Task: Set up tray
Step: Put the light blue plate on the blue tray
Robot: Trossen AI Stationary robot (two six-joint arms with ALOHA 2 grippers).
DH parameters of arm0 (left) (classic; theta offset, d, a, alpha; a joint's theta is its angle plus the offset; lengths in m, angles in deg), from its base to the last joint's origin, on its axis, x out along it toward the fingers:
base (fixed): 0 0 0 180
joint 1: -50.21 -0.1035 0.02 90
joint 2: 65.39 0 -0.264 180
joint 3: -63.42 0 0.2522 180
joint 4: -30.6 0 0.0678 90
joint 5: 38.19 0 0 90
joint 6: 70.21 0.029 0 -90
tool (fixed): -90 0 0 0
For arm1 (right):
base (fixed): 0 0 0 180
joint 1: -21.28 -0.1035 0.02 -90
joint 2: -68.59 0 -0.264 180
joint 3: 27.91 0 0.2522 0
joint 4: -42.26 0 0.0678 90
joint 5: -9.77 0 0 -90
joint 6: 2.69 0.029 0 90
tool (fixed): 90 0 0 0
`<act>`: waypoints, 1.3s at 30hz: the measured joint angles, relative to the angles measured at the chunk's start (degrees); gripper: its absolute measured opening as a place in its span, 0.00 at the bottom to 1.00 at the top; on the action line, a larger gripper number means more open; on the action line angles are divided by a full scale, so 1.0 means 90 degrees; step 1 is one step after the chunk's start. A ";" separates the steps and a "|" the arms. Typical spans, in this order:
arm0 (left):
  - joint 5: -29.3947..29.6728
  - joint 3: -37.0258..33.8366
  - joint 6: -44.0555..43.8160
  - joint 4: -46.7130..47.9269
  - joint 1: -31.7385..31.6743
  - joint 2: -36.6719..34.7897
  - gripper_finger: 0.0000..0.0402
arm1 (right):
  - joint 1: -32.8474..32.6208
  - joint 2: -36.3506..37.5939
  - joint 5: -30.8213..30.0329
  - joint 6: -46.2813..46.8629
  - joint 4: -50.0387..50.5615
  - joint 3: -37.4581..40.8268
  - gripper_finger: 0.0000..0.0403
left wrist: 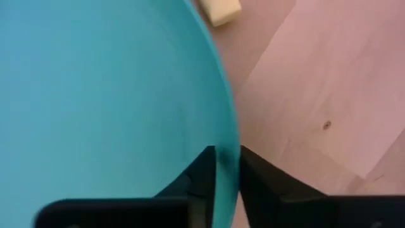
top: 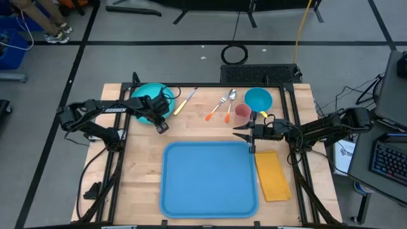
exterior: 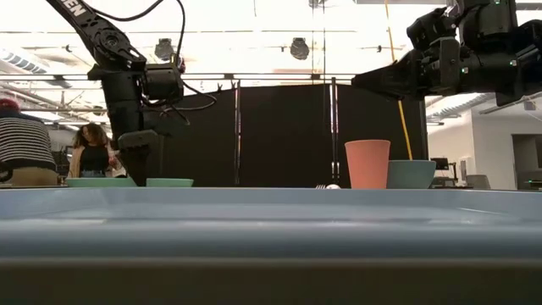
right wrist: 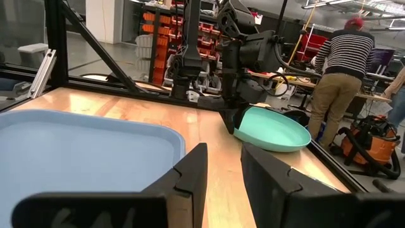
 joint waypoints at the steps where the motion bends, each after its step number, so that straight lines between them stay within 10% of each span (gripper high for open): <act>1: -0.0004 0.0000 0.0030 -0.0019 0.0000 0.0000 0.10 | 0.0000 0.0000 0.0000 0.0000 0.0000 0.0000 0.21; 39: 0.1486 0.1182 -0.0465 0.1273 0.1782 -0.0078 0.01 | 0.0044 -0.0005 -0.0155 -0.0063 0.0163 0.0000 0.21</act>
